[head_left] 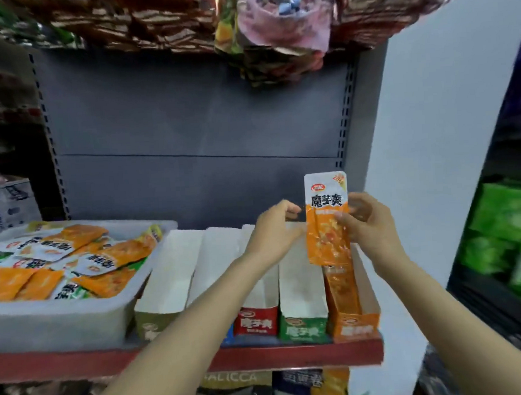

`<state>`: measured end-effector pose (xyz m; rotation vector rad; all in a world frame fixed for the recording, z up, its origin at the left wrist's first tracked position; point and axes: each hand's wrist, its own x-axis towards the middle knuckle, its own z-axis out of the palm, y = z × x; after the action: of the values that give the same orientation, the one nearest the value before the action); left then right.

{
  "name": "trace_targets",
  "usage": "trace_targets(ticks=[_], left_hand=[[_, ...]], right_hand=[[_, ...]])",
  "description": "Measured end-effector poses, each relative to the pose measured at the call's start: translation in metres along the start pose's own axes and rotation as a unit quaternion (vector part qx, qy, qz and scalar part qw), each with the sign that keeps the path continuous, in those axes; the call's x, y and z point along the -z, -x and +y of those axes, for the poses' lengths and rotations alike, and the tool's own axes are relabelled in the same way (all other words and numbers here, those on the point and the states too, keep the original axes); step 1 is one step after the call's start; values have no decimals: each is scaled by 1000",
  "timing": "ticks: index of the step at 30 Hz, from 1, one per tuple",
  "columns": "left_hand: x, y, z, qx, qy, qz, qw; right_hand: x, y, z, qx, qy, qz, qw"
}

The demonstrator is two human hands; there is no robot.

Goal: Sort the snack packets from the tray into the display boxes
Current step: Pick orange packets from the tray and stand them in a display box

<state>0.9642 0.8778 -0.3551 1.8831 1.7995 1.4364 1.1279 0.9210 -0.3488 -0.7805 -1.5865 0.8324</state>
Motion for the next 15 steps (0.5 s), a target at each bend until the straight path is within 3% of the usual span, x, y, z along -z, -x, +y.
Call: trace_targets(ticks=[3,9,15], left_hand=[[-23,-2,-7,-23,-101,-47,993],[-40,-9,-13,1,-134,-164,977],[-38,-9,-16,-23,-162,-171,972]], right_hand=[[20,-5,17,-13,58,21,998],[25,-6,37,-50,108,-19,993],[22,4,48,16,252,-105,962]])
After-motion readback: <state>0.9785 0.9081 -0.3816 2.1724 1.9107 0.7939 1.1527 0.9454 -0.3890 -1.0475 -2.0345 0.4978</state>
